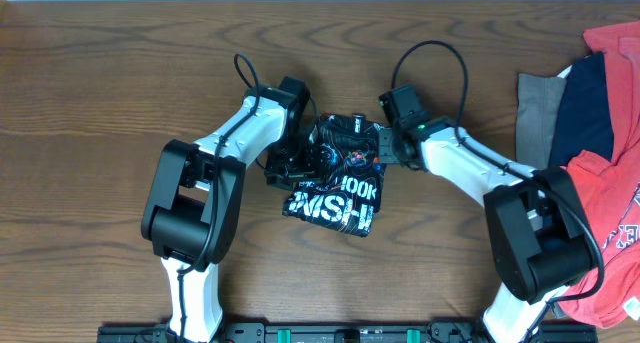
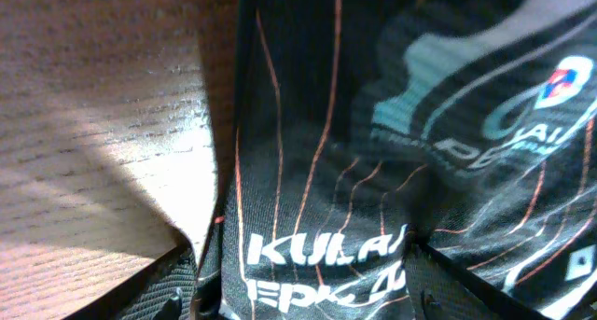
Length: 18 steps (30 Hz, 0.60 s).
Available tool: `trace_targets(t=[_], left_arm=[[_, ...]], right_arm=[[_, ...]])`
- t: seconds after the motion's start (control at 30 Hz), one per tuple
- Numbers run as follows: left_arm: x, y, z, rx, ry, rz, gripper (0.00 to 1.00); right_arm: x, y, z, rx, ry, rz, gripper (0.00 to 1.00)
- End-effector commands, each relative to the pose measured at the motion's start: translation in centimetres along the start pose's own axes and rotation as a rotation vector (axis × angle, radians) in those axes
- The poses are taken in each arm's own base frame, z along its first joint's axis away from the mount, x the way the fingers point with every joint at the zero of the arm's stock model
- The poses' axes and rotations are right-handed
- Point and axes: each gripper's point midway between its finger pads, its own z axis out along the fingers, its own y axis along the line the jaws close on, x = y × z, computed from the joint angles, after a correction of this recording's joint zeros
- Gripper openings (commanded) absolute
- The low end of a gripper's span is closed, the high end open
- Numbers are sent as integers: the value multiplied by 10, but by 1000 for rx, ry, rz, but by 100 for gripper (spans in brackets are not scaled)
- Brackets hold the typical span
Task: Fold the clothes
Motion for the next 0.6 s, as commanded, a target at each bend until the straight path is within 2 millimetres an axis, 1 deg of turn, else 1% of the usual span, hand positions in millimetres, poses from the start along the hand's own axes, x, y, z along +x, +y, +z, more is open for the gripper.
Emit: trace_targets(t=[0.0,0.07,0.13,0.2,0.27,0.33,0.37,0.47,0.57], left_arm=[[-14,3,-9,16,-53,-17,75],[-28,1,-23,33,-116,-12,77],[-43,1,-37,50,-184,-4,79],[-58,1,-49,66,-254,6,83],[-70,1,-58,78,-310,16,91],[-79,-1,-62,86,-353,35,100],[-84,-2,-63,88,-371,66,98],[-92,-8,-63,85,-406,137,98],[-98,-13,-59,89,-428,161,98]], right_arm=[[7,-10,3,16,36,-69,29],[13,-15,0,27,63,-69,38],[15,-18,-7,38,76,-68,43],[15,-22,-17,47,74,-66,45],[13,-25,-28,45,65,-58,46],[11,-28,-40,43,54,-50,47],[9,-29,-46,41,48,-46,47],[9,-34,-59,41,39,-37,48],[11,-37,-66,45,48,-34,48]])
